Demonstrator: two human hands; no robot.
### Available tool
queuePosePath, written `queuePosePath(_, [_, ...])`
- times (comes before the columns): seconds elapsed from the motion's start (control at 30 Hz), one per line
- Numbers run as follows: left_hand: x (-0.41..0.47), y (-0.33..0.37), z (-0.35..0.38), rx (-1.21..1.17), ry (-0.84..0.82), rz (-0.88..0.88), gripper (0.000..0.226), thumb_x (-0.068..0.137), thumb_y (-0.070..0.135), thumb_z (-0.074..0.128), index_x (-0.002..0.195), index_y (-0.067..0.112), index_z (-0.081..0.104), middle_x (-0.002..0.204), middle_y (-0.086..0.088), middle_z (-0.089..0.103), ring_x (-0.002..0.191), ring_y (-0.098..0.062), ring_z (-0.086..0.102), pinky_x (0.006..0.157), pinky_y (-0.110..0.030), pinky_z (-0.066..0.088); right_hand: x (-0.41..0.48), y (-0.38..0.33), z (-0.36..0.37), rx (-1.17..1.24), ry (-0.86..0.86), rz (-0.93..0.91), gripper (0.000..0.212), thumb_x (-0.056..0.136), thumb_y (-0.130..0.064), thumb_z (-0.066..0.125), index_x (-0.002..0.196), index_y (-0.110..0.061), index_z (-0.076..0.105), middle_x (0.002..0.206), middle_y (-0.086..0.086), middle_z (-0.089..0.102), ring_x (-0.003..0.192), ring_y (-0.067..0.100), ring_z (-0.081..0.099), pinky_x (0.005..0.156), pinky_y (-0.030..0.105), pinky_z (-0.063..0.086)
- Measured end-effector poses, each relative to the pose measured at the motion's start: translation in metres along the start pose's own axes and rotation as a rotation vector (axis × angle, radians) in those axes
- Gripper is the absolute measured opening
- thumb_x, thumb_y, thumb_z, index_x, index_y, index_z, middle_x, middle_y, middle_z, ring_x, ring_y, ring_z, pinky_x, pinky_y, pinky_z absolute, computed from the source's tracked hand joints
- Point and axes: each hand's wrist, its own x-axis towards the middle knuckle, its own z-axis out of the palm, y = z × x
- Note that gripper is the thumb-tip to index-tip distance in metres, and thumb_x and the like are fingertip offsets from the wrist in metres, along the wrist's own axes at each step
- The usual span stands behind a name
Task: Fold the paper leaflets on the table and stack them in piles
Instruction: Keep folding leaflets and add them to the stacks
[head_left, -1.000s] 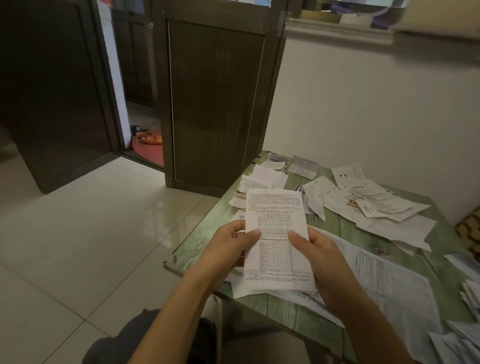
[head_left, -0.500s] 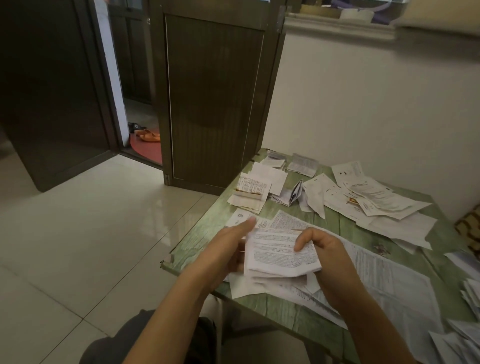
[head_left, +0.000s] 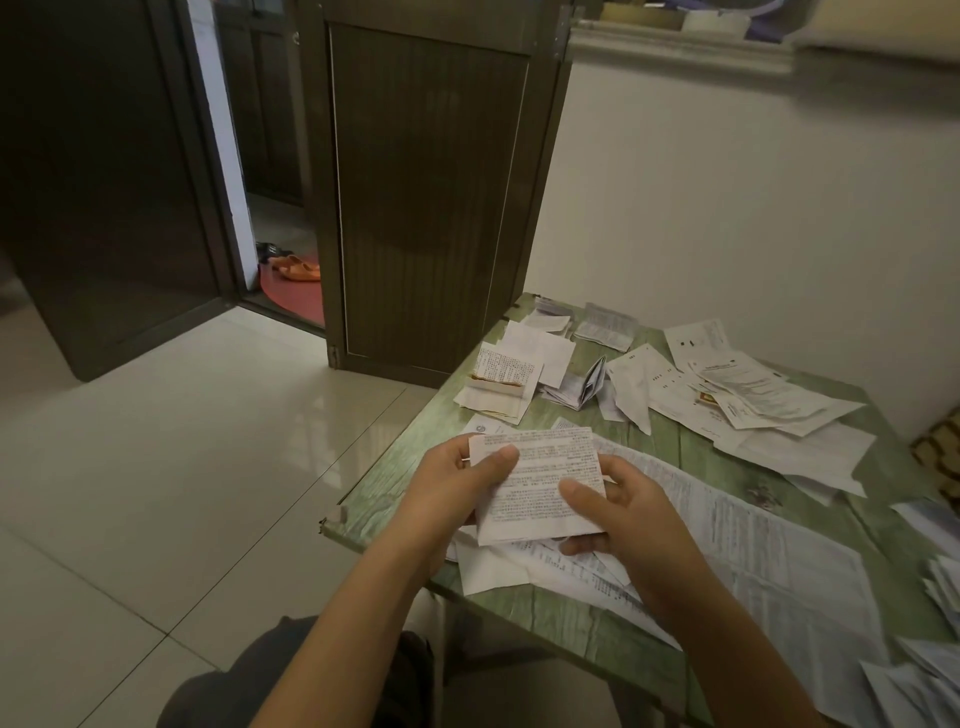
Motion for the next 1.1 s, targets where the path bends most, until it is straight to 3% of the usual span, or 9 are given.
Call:
queuePosePath(0.23, [0.001,0.003,-0.003,-0.063,-0.059,-0.094,0.021,0.086,0.029,0.061,0.087,0.009,0.068,0.084,-0.007,0.072,0.073,-0.019,0.069,0.062,-0.026,0.056,-0.002,-0.001,-0.004,-0.087,0.006,-0.078,0.019,0.088,-0.002,0.058,0.096,-0.018,0.061,0.078,0.003,0.073,0.049,0.012,0.057,0.039,0.018,0.042])
queuePosePath(0.37, [-0.002,0.0,-0.005,0.188,-0.189,-0.09,0.02,0.086,0.029,0.063,0.093,0.012,0.071,0.091,-0.003,0.073,0.081,-0.019,0.07,0.076,-0.031,0.055,0.0,-0.002,-0.008,-0.194,-0.069,-0.089,0.029,0.087,-0.001,0.058,0.097,-0.028,0.065,0.075,0.005,0.072,0.05,0.011,0.057,0.04,0.018,0.04])
queuePosePath(0.47, [-0.003,-0.002,-0.001,0.227,-0.22,-0.112,0.02,0.092,0.025,0.057,0.096,0.01,0.069,0.094,-0.006,0.073,0.086,-0.02,0.07,0.082,-0.035,0.053,0.0,-0.001,-0.006,-0.196,-0.036,-0.115,0.023,0.088,-0.006,0.059,0.098,-0.026,0.067,0.074,0.005,0.071,0.053,0.008,0.059,0.042,0.017,0.041])
queuePosePath(0.57, [-0.001,-0.004,0.002,0.181,-0.159,-0.074,0.023,0.094,0.026,0.053,0.096,0.008,0.068,0.094,-0.008,0.073,0.086,-0.022,0.07,0.08,-0.036,0.054,0.002,0.002,-0.003,-0.039,0.071,-0.079,0.01,0.088,-0.011,0.06,0.094,-0.01,0.068,0.072,0.009,0.068,0.049,0.008,0.055,0.042,0.016,0.041])
queuePosePath(0.67, [0.003,-0.006,0.003,0.074,-0.029,-0.042,0.025,0.095,0.024,0.051,0.098,0.006,0.067,0.095,-0.011,0.073,0.089,-0.027,0.069,0.081,-0.041,0.054,0.003,0.004,0.001,0.039,0.078,-0.008,0.012,0.087,-0.01,0.061,0.096,-0.003,0.063,0.072,0.012,0.065,0.05,0.01,0.052,0.044,0.018,0.043])
queuePosePath(0.8, [0.006,-0.009,0.007,-0.004,0.122,-0.005,0.022,0.095,0.024,0.05,0.096,0.011,0.068,0.093,-0.008,0.073,0.088,-0.026,0.07,0.081,-0.044,0.056,0.0,0.007,0.011,-0.039,-0.014,0.022,0.011,0.091,-0.012,0.057,0.094,-0.003,0.061,0.069,0.007,0.067,0.047,0.011,0.054,0.044,0.019,0.045])
queuePosePath(0.97, [0.005,-0.011,0.017,-0.047,0.183,-0.005,0.019,0.096,0.022,0.05,0.091,0.015,0.067,0.092,-0.006,0.073,0.086,-0.023,0.07,0.08,-0.042,0.057,0.003,0.011,0.014,-0.092,0.078,-0.065,0.011,0.092,-0.011,0.055,0.089,-0.002,0.061,0.07,0.01,0.067,0.04,0.008,0.048,0.039,0.018,0.039])
queuePosePath(1.1, [0.006,-0.01,0.018,-0.071,0.199,-0.023,0.018,0.095,0.018,0.051,0.086,0.015,0.066,0.086,-0.002,0.072,0.078,-0.015,0.07,0.072,-0.032,0.057,0.007,0.014,0.015,-0.132,0.123,-0.086,0.01,0.092,-0.012,0.056,0.089,-0.003,0.061,0.072,0.01,0.067,0.039,0.007,0.047,0.038,0.017,0.038])
